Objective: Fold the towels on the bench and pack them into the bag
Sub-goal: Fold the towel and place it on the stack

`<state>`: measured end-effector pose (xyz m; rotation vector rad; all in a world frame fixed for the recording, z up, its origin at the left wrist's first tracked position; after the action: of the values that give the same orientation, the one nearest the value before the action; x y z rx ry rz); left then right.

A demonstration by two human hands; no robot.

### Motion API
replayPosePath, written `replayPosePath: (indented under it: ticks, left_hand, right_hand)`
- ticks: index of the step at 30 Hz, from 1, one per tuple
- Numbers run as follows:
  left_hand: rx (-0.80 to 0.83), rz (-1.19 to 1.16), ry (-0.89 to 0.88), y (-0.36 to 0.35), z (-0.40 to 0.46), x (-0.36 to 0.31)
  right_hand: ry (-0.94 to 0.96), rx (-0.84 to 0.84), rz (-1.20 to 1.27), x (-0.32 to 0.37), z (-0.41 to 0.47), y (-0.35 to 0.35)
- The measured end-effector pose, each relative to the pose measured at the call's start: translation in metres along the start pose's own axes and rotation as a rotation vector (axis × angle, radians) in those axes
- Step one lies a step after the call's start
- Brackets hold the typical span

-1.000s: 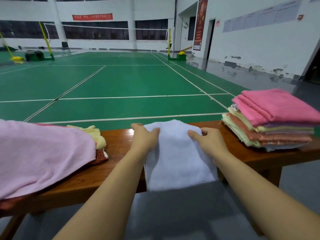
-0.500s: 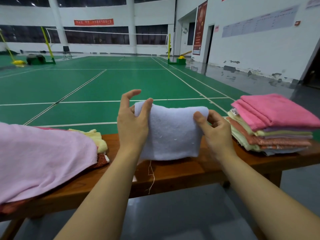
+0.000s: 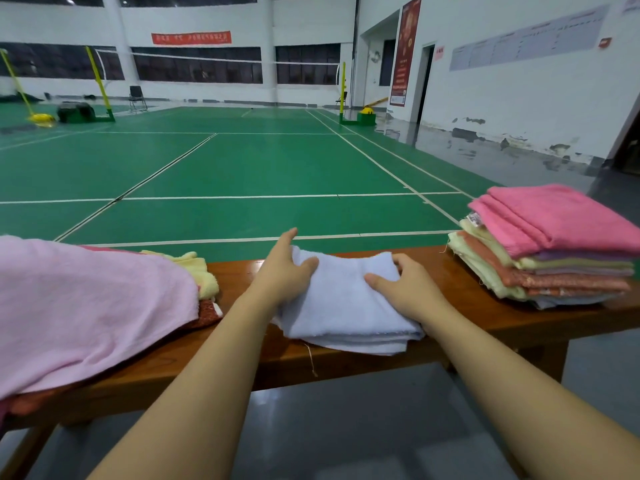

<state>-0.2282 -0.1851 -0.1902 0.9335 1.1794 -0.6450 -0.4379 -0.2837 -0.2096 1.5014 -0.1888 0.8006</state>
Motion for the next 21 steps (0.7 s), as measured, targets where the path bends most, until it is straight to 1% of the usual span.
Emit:
replayPosePath:
  ticks: [3,5,6,7,8,9,10,11,13,14,15,16,19,21]
  left_hand:
    - [0.001,0.141,0.015,0.000,0.008,0.007]
    - [-0.058,0.375,0.016,0.004,0.009,0.007]
    - [-0.112,0.503,0.006,0.008,0.006,0.003]
    - [-0.164,0.592,-0.016,0.010,0.001,-0.005]
    - [-0.190,0.624,-0.057,0.009,-0.005,-0.017]
    - [-0.157,0.607,-0.085,0.004,-0.010,-0.027]
    - [-0.062,0.545,-0.081,-0.005,-0.015,-0.035]
    - [0.082,0.456,-0.022,-0.017,-0.020,-0.037]
    - [0.403,0.327,0.183,-0.043,-0.035,-0.033]
    - [0.510,0.331,0.256,-0.051,-0.042,-0.029]
    - [0.557,0.383,0.277,-0.056,-0.044,-0.024]
    - [0.558,0.459,0.256,-0.058,-0.044,-0.022]
    - [0.457,0.721,0.141,-0.050,-0.033,-0.021]
    - [0.363,0.781,0.131,-0.040,-0.025,-0.014]
  right_hand:
    - [-0.029,-0.041,-0.231,-0.002,-0.001,0.000]
    - [-0.053,-0.062,-0.465,0.001,-0.003,0.005]
    - [-0.042,-0.098,-0.560,0.003,-0.004,0.008]
    - [-0.002,-0.146,-0.602,0.006,-0.003,0.011]
    - [0.071,-0.192,-0.594,0.011,-0.003,0.013]
    - [0.168,-0.201,-0.556,0.015,-0.002,0.012]
    - [0.265,-0.157,-0.497,0.018,-0.001,0.007]
    - [0.329,-0.064,-0.435,0.021,0.000,0.000]
    - [0.357,0.142,-0.370,0.021,-0.003,-0.013]
    - [0.345,0.188,-0.393,0.021,-0.003,-0.016]
    - [0.329,0.194,-0.448,0.020,-0.003,-0.016]
    - [0.311,0.186,-0.515,0.019,-0.001,-0.014]
    - [0.222,0.197,-0.679,0.018,-0.003,-0.008]
    - [0.148,0.237,-0.715,0.016,-0.007,-0.005]
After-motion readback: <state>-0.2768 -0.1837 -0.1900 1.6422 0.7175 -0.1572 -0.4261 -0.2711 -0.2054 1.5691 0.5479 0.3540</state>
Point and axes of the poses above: each hand's wrist, its own z-axis towards the middle knuckle, its own y-axis out of the back of the hand, x = y × z, the point moved 6 cm from there along z, towards the middle knuckle, and after that the axes turned 15 degrees about -z, right-handed, at the moved point
